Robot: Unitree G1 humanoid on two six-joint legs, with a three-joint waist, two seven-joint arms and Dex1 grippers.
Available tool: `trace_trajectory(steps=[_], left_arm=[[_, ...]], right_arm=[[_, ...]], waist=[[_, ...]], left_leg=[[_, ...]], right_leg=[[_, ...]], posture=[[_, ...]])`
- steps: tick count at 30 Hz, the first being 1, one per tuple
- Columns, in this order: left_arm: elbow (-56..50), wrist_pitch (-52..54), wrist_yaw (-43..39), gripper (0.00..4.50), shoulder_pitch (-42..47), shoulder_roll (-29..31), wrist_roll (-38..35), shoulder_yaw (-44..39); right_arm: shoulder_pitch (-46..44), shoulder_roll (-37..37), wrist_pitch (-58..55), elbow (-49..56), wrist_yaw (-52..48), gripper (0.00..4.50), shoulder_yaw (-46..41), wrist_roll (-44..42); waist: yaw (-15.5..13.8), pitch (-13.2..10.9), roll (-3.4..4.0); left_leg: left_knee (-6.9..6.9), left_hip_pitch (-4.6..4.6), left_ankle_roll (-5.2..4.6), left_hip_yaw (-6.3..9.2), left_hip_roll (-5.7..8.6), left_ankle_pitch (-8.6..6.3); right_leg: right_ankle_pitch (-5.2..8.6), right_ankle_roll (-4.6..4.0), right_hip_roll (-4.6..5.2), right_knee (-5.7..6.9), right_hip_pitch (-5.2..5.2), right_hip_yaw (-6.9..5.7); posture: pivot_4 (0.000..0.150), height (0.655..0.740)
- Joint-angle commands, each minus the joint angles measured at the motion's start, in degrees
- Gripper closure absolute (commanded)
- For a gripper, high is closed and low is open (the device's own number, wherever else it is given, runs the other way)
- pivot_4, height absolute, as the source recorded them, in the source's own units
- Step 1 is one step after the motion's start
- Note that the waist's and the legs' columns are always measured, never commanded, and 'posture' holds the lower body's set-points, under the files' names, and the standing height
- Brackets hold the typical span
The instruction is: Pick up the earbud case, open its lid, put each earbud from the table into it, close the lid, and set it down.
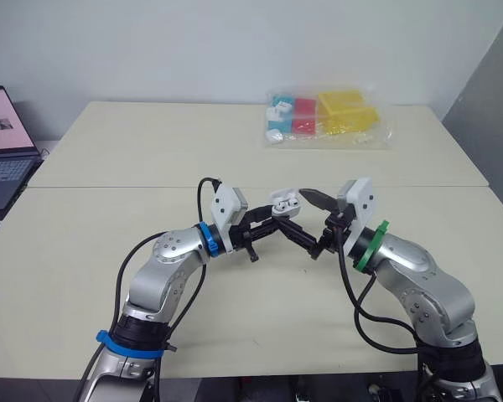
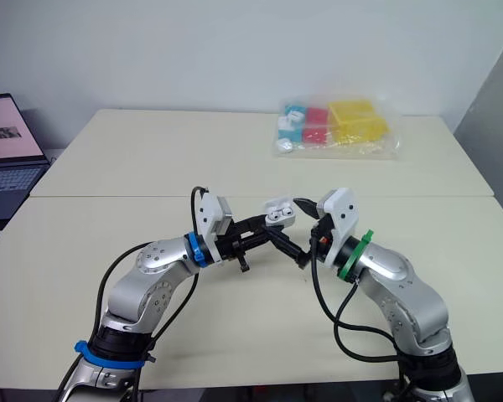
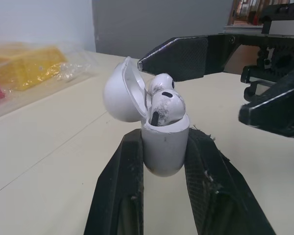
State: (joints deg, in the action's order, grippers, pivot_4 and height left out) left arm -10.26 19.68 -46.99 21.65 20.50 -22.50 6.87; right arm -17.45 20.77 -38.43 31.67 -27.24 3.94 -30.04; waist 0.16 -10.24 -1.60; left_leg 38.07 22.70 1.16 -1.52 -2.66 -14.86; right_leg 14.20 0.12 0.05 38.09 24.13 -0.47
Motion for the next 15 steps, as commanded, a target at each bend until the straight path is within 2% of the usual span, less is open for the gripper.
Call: trace_trajectory(steps=[1, 5, 8, 15], left_arm=[[-2.5, -0.5, -0.2, 3.73, 0.5, 0.0, -0.8, -0.3], [-2.5, -0.3, -0.2, 3.73, 0.7, 0.1, -0.8, -0.3], [-2.6, -0.7, -0.8, 3.73, 0.7, 0.2, -0.6, 0.2], [-2.4, -1.2, -1.8, 3.73, 1.1, 0.2, -0.3, 0.7]], right_arm=[[-0.9, 2.1, -1.3, 4.6, -0.8, 0.00, -2.9, -3.0], [-1.6, 5.2, -4.0, 6.9, -1.9, 0.00, -5.2, -6.7], [-5.0, 10.6, -6.9, 7.1, -4.3, 0.00, -8.5, -10.0], [-17.1, 17.0, -11.0, -2.4, -6.0, 0.00, -10.6, -11.7]], waist=[[0.0, 0.0, 0.00], [0.0, 0.0, 0.00], [0.0, 0.0, 0.01], [0.0, 0.0, 0.00]], left_leg=[[0.00, 0.00, 0.00, -0.01, 0.01, 0.00], [-0.01, 0.00, 0.00, 0.00, -0.01, 0.00], [0.00, 0.00, 0.00, 0.00, 0.00, 0.00], [-0.04, -0.03, 0.00, 0.01, -0.01, 0.00]], right_leg=[[0.00, 0.00, 0.01, 0.00, 0.00, 0.01], [0.00, 0.00, 0.00, -0.02, 0.00, -0.01], [0.00, 0.00, 0.00, 0.00, 0.00, -0.01], [0.00, -0.01, -0.03, -0.02, -0.01, -0.03]], posture=[[0.150, 0.7358], [0.150, 0.7358], [0.150, 0.7358], [0.150, 0.7358]])
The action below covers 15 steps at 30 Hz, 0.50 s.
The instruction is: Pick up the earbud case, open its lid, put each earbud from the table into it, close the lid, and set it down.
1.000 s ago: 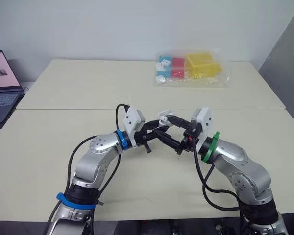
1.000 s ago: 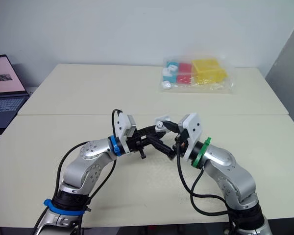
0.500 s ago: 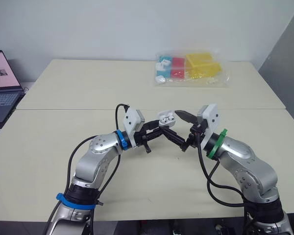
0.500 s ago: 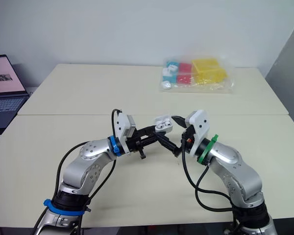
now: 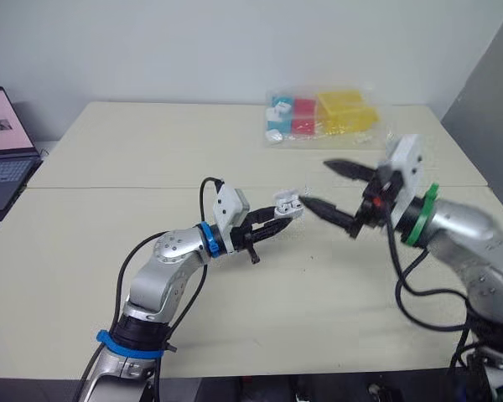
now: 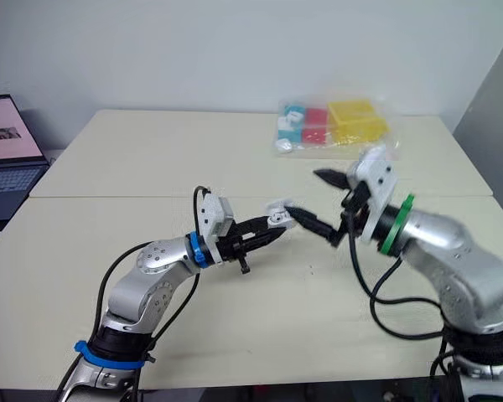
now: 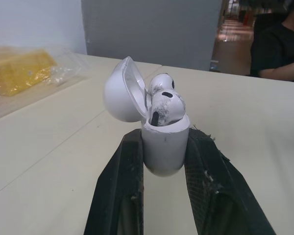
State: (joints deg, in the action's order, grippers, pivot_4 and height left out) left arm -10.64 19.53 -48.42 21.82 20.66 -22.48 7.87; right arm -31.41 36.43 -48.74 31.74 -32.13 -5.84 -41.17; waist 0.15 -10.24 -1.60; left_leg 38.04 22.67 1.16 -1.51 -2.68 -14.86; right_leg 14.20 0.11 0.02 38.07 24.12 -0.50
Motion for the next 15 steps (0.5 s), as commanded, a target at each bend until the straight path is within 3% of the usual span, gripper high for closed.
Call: trace_trajectory(steps=[1, 4, 13, 15], left_arm=[[-1.9, -1.1, -0.4, 3.73, 1.1, 0.1, -0.3, -0.2], [-2.6, -1.4, -1.1, 3.73, 1.0, 0.2, -0.1, 0.7], [-3.2, -2.1, -2.4, 3.73, 1.1, 0.7, 0.5, 1.8], [-3.4, -2.2, -2.8, 3.73, 1.2, 0.8, 0.6, 2.1]], right_arm=[[-5.4, 3.1, -0.7, -4.9, -2.4, 0.18, 0.7, 1.3], [-13.0, 7.2, -1.5, -13.2, -7.1, 0.98, 6.6, 5.7], [-22.0, 8.9, 2.5, -25.3, -20.9, 4.32, 19.2, 14.4], [-22.9, 8.4, 3.7, -27.3, -23.5, 4.50, 21.0, 16.0]], waist=[[0.0, 0.0, 0.01], [0.1, 0.0, 0.03], [0.0, 0.0, 0.03], [0.0, 0.0, 0.03]], left_leg=[[0.00, 0.02, 0.00, -0.01, -0.01, 0.00], [0.01, 0.06, 0.00, -0.10, 0.00, 0.00], [-0.03, 0.17, -0.01, -0.10, 0.01, -0.01], [-0.03, 0.17, -0.01, -0.11, 0.01, -0.01]], right_leg=[[0.01, -0.01, -0.01, 0.00, 0.02, 0.02], [0.00, -0.01, 0.01, -0.02, 0.09, 0.09], [-0.07, -0.13, 0.04, -0.09, 0.17, 0.07], [-0.06, -0.12, 0.05, -0.09, 0.17, 0.06]], posture=[[0.150, 0.7358], [0.150, 0.7358], [0.150, 0.7358], [0.150, 0.7358]])
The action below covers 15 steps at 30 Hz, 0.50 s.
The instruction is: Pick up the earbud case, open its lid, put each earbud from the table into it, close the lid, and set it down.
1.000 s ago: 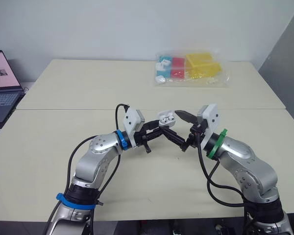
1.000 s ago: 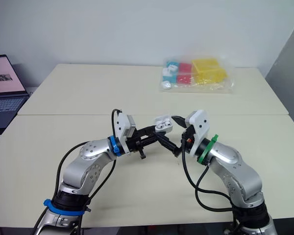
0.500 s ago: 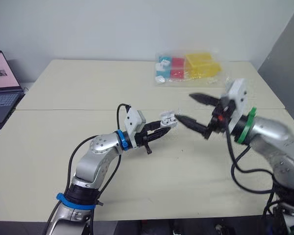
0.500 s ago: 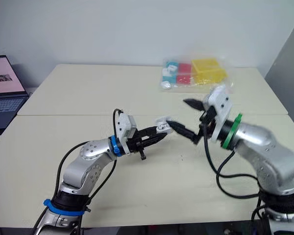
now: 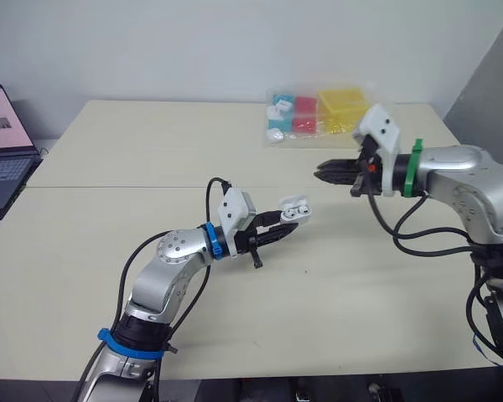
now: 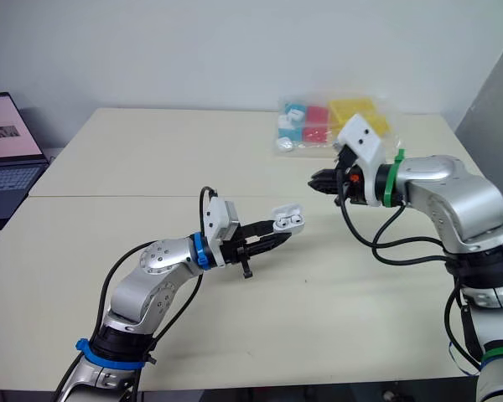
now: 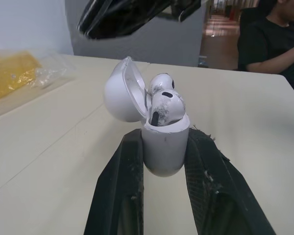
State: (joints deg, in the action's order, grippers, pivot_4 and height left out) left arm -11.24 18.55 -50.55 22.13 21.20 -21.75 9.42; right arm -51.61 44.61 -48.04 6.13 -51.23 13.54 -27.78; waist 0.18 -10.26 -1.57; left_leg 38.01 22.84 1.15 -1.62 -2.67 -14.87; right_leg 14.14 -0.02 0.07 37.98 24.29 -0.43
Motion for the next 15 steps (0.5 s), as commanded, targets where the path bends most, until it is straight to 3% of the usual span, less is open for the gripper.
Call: trace_trajectory(steps=[1, 15], left_arm=[[-2.9, -1.2, -0.7, 3.73, 0.9, 0.2, -0.1, 0.6], [-3.1, -0.8, -0.5, 3.73, 0.7, 0.0, -0.1, 0.7]], right_arm=[[-3.2, -0.2, 3.4, -2.5, -5.4, 4.50, 2.3, 3.1], [-3.7, -1.3, 2.8, -1.3, -17.6, 4.50, 3.8, 3.2]], waist=[[0.0, 0.0, 0.00], [0.0, 0.0, 0.00]], left_leg=[[0.00, -0.01, 0.00, 0.00, 0.00, 0.00], [0.02, -0.01, 0.00, 0.07, -0.01, 0.00]], right_leg=[[0.00, 0.01, 0.00, 0.01, 0.00, 0.00], [-0.03, -0.05, 0.00, 0.04, 0.00, -0.04]], posture=[[0.150, 0.7358], [0.150, 0.7358]])
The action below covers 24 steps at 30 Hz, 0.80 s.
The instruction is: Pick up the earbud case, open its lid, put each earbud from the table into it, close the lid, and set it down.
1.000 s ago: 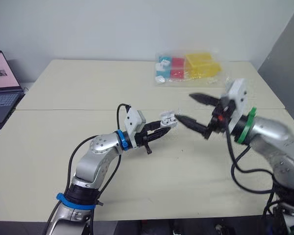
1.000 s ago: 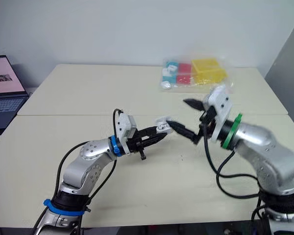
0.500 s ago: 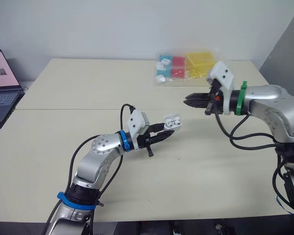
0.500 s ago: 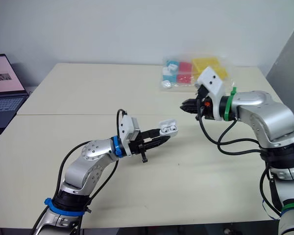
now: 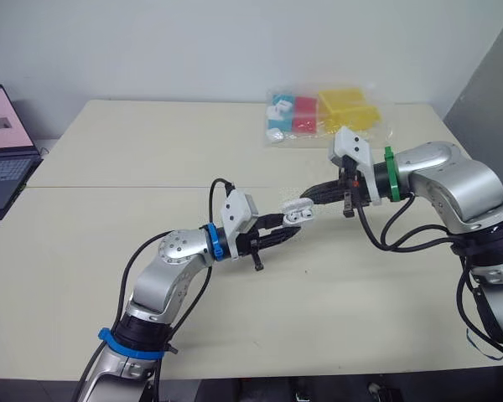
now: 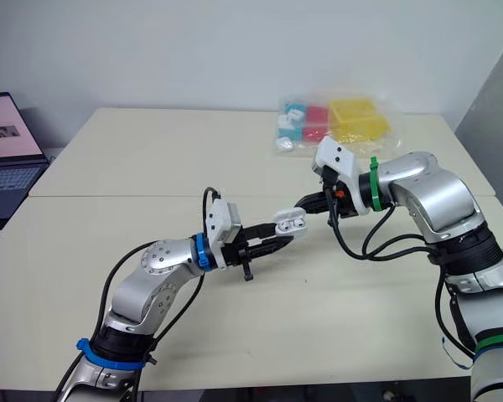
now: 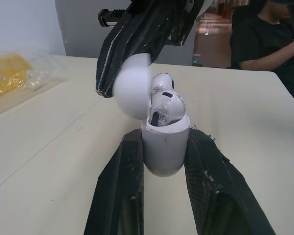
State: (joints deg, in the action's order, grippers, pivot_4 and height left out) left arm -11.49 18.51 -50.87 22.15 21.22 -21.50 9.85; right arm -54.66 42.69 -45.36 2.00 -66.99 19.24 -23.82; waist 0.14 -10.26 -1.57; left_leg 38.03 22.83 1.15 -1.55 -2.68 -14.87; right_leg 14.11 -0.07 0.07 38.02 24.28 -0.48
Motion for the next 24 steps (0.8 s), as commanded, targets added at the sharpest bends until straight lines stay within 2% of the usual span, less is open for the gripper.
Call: trace_trajectory(steps=[1, 15, 19, 24], left_arm=[[-2.9, -0.7, -0.1, 3.73, 0.6, 0.0, -0.3, 0.2], [-2.6, 0.4, 0.1, 3.73, 0.9, -0.2, -0.6, -0.6], [-2.3, 0.8, 0.3, 3.73, 1.0, -0.4, -0.7, -0.9], [-2.7, 0.6, 0.2, 3.73, 0.8, -0.2, -0.6, -0.7]], right_arm=[[-0.5, 0.7, 0.2, 3.1, -2.2, 4.50, -2.0, -0.7], [3.6, 0.7, 1.0, 7.6, -2.0, 4.50, -3.4, 0.0], [5.7, 0.3, 6.1, 11.3, 0.1, 4.50, -3.0, 3.4], [5.6, 0.2, 9.2, 9.9, 2.7, 4.50, -4.5, 6.7]], waist=[[0.0, 0.0, 0.00], [0.0, 0.0, 0.00], [0.0, 0.0, 0.00], [0.0, 0.0, 0.00]], left_leg=[[0.00, 0.00, 0.00, 0.01, 0.00, 0.00], [0.02, -0.02, 0.00, 0.00, 0.00, 0.00], [0.02, -0.01, 0.00, 0.03, 0.00, 0.00], [0.04, -0.02, 0.00, 0.00, 0.00, 0.00]], right_leg=[[0.00, 0.00, 0.00, 0.01, 0.00, -0.01], [0.01, 0.01, 0.00, 0.03, -0.01, 0.00], [0.03, 0.05, -0.01, 0.04, -0.01, -0.04], [0.03, 0.07, 0.00, 0.04, -0.01, 0.01]], posture=[[0.150, 0.7358], [0.150, 0.7358], [0.150, 0.7358], [0.150, 0.7358]])
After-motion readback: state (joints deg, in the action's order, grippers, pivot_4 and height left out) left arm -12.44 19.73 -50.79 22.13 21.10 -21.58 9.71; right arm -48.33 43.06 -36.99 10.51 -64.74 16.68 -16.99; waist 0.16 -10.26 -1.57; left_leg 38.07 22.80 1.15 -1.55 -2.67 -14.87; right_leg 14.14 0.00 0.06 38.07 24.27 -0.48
